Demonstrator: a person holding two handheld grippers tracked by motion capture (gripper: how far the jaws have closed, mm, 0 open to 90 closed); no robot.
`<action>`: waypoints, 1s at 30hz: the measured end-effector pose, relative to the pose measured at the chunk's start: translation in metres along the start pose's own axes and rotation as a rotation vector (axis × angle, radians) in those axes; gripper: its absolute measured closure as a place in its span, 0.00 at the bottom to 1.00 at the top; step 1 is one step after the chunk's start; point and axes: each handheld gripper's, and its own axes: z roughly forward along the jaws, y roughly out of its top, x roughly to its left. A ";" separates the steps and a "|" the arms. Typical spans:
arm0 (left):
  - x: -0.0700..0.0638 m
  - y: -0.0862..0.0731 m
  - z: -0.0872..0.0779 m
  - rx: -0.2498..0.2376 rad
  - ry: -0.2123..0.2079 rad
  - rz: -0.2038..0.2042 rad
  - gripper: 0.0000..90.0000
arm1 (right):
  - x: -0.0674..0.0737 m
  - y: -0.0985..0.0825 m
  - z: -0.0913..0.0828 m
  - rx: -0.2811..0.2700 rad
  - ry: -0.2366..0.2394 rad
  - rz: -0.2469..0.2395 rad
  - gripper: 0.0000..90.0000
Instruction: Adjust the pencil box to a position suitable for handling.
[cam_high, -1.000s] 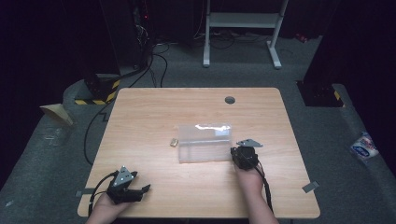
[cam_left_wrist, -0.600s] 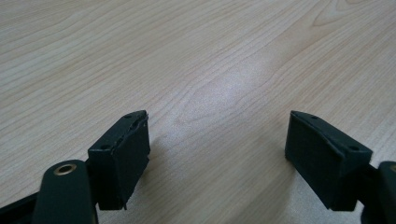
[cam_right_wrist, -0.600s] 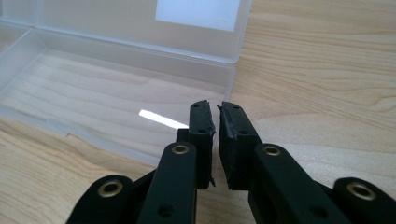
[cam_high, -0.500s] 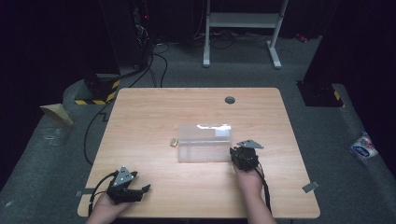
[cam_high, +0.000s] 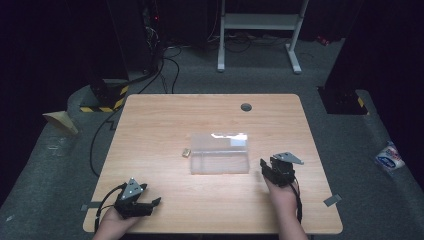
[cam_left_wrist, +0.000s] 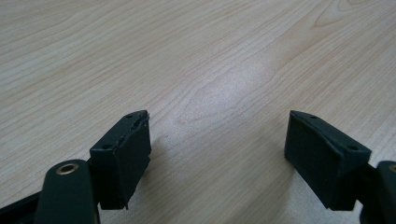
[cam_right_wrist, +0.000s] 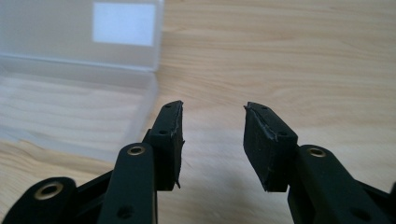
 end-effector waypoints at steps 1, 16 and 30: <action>0.000 0.000 0.000 0.000 0.000 -0.002 0.26 | -0.003 -0.002 -0.002 0.001 -0.011 -0.003 0.63; -0.004 0.000 -0.001 0.001 0.030 -0.028 0.26 | -0.029 -0.027 -0.013 0.085 -0.042 -0.023 0.47; -0.007 0.007 0.000 0.040 0.087 -0.123 0.27 | -0.021 -0.031 -0.010 0.094 -0.040 -0.083 0.41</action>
